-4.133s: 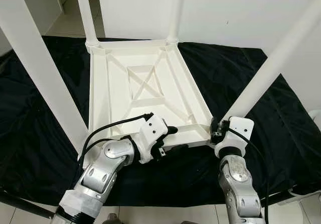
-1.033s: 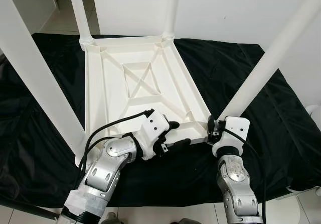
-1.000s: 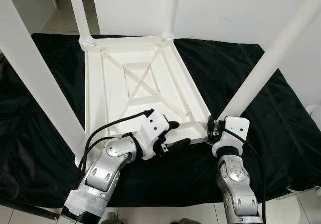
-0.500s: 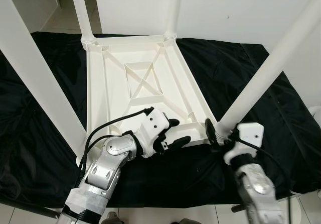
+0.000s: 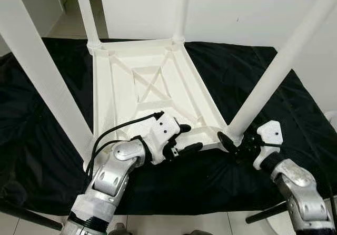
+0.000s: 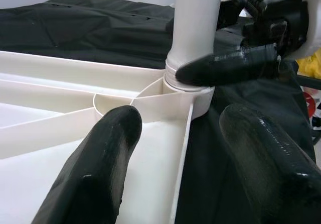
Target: Building children table
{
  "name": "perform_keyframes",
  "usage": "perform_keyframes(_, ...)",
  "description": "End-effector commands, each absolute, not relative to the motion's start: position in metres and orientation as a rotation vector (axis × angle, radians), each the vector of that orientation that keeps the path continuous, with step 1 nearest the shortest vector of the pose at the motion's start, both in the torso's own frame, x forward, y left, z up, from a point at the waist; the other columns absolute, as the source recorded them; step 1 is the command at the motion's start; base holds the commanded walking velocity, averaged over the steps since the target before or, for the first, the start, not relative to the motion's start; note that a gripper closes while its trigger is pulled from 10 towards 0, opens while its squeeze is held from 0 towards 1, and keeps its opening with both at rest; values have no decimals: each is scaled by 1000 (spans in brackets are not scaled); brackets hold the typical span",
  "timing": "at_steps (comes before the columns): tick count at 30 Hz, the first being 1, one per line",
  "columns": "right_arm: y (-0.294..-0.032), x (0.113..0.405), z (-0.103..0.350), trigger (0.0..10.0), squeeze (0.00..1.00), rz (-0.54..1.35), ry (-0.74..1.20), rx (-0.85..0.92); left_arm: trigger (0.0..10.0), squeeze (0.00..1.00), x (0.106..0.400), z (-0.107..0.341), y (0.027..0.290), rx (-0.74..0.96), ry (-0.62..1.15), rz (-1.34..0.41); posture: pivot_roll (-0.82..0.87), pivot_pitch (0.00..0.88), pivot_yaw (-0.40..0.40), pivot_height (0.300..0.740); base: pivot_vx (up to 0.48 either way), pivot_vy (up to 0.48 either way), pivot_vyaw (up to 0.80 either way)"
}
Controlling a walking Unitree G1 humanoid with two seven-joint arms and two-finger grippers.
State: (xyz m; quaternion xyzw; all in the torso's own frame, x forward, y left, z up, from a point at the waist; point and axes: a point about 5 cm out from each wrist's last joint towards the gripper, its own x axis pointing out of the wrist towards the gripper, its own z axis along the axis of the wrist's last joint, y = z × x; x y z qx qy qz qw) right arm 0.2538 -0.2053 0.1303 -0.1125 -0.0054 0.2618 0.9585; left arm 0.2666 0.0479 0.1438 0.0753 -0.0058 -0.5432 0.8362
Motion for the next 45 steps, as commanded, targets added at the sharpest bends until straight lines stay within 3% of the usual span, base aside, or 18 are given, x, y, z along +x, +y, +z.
perform_keyframes(1,-207,256,125,10000,0,550,16,-240,10000,0,272,144,48,174,-18,-1061,-7,10,-15,740,0,0,0)
perform_keyframes(7,-205,267,122,10000,0,590,34,-244,10000,0,273,145,48,167,-24,-1053,2,13,-23,740,0,0,0)
perform_keyframes(8,-205,268,122,5490,0,598,37,-242,10000,0,274,145,48,169,-26,-1049,3,13,-25,740,0,0,0)
perform_keyframes(9,-206,269,121,5490,0,608,40,-240,10000,0,274,145,48,171,-28,-1045,5,14,-27,740,0,0,0)
perform_keyframes(10,-207,268,120,0,0,609,44,-235,10000,0,274,146,48,170,-29,-1044,6,15,-28,740,0,0,0)
perform_keyframes(23,-198,253,111,0,0,585,30,-150,10000,0,272,145,49,171,-27,-1047,5,20,-26,740,0,0,0)
perform_keyframes(24,-196,253,111,10000,0,525,16,-121,10000,0,272,144,49,171,-26,-1048,3,23,-27,740,0,0,0)
perform_keyframes(30,-189,254,116,10000,0,290,-35,-88,10000,0,271,144,48,174,-23,-1053,0,23,-26,740,0,0,0)
perform_keyframes(31,-185,255,116,10000,0,180,-34,-74,10000,0,271,144,48,174,-23,-1058,0,23,-25,740,0,0,0)
perform_keyframes(45,-149,256,111,10000,0,-233,34,53,10000,0,269,142,47,182,-22,-1068,5,11,-33,740,0,0,0)
